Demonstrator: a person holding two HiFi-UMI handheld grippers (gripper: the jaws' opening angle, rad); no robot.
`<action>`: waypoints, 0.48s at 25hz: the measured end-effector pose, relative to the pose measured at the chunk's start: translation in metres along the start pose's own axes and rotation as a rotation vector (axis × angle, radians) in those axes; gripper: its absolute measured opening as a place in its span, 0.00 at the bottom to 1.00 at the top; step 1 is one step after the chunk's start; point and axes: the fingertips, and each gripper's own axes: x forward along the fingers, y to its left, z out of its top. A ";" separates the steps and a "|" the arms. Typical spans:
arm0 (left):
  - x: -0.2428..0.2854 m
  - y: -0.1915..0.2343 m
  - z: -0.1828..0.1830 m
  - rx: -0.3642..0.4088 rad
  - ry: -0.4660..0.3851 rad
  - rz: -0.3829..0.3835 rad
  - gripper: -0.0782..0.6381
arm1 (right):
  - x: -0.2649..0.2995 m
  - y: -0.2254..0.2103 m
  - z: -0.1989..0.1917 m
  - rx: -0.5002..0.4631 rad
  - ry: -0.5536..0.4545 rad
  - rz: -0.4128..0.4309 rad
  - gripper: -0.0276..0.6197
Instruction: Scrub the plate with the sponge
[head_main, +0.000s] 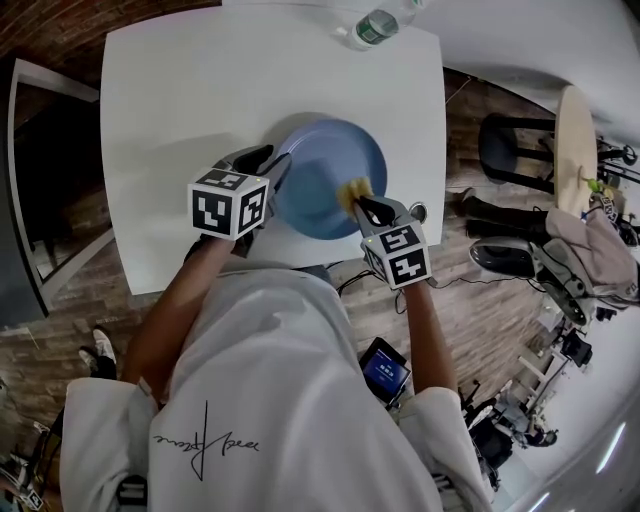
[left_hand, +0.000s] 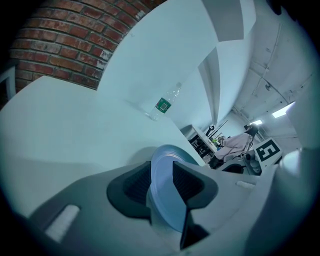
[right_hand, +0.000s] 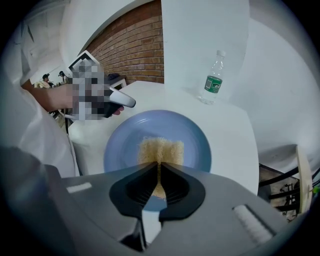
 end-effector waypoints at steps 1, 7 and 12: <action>-0.001 -0.002 0.001 0.004 -0.004 -0.004 0.32 | -0.002 0.000 0.002 -0.002 -0.011 -0.005 0.08; -0.011 -0.013 0.010 0.011 -0.058 -0.020 0.28 | -0.014 0.006 0.009 0.000 -0.073 -0.020 0.08; -0.024 -0.022 0.022 0.019 -0.116 -0.031 0.24 | -0.022 0.010 0.005 0.000 -0.090 -0.023 0.08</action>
